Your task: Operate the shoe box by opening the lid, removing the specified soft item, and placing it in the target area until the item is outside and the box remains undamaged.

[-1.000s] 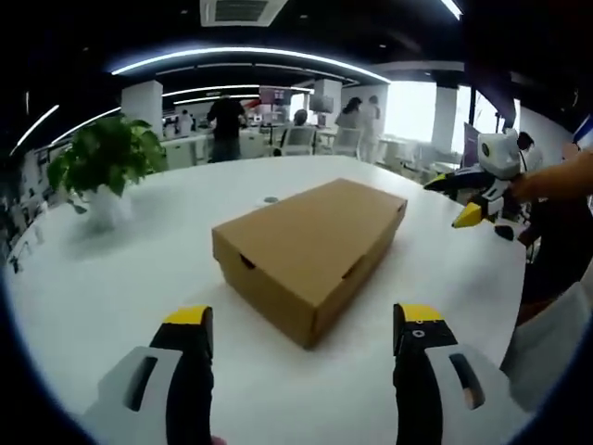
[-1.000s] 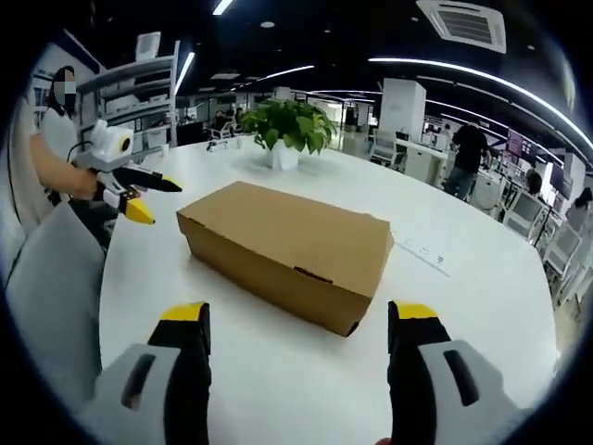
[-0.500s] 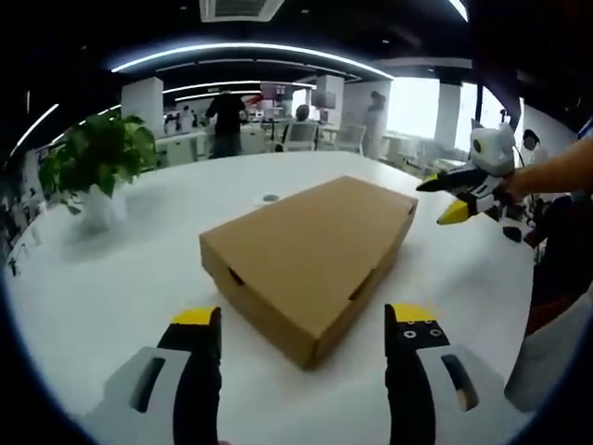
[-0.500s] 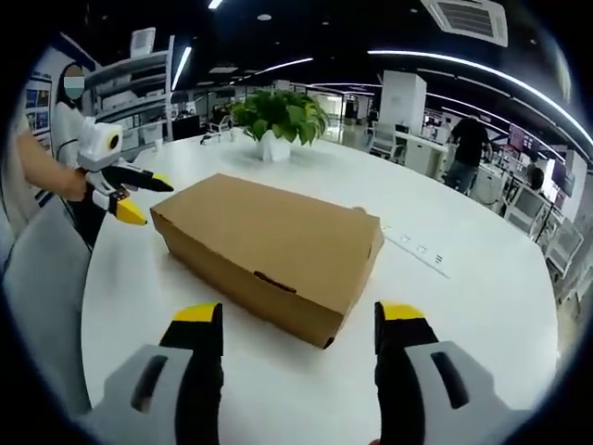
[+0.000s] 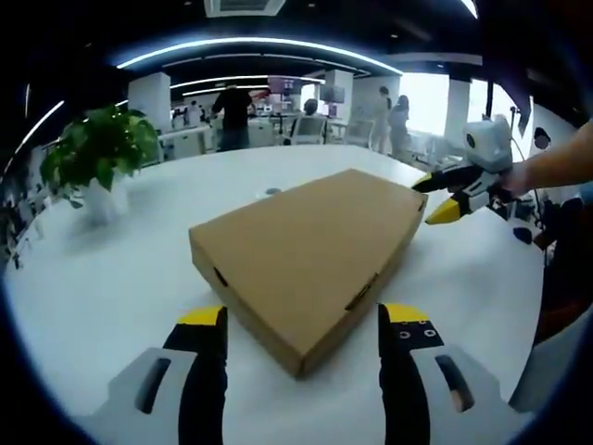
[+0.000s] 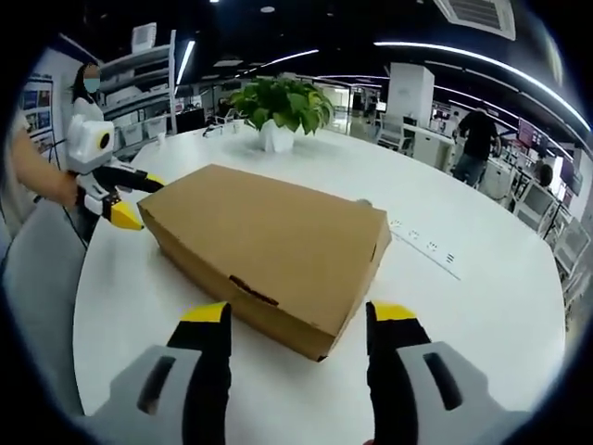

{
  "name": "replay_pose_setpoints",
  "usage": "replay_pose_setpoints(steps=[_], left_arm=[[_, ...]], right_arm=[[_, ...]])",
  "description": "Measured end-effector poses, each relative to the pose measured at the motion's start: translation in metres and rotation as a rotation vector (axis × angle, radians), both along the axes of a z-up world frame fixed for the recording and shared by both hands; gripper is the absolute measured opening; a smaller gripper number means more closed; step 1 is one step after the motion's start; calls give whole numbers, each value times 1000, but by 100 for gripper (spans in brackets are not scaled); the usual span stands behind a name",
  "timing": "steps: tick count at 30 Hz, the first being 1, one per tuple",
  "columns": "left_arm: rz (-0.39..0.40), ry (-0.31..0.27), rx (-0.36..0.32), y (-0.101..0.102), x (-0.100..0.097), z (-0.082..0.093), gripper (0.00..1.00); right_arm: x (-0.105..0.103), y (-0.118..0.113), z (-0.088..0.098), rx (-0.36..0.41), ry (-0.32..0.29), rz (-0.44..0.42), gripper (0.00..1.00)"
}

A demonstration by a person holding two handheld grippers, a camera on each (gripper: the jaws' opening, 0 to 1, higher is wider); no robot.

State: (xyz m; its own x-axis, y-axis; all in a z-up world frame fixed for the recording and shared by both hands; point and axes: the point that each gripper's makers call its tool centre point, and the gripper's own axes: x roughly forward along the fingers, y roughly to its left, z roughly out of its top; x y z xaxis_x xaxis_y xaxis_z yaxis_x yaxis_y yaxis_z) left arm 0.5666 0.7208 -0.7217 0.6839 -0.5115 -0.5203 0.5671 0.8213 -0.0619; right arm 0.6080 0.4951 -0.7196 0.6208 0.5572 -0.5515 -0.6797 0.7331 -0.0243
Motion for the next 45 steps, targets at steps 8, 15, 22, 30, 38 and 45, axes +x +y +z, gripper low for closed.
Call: replay_pose_setpoints(steps=[8, 15, 22, 30, 38, 45], left_arm=[[28, 9, -8, -6, 3, -4, 66], [50, 21, -18, -5, 6, -9, 64], [53, 12, -16, -4, 8, -9, 64], [38, 16, -16, 0, 9, -10, 63], [8, 30, -6, 6, 9, -10, 63], [-16, 35, 0, 11, 7, -10, 63]], right_arm=[[4, 3, -3, 28, 27, 12, 52], [5, 7, -8, 35, 57, 31, 53], [5, 8, -8, 42, 62, 19, 52], [1, 12, -8, 47, 66, 2, 51], [-7, 18, -8, 50, 65, -26, 51], [-18, 22, -8, 53, 77, -47, 49]])
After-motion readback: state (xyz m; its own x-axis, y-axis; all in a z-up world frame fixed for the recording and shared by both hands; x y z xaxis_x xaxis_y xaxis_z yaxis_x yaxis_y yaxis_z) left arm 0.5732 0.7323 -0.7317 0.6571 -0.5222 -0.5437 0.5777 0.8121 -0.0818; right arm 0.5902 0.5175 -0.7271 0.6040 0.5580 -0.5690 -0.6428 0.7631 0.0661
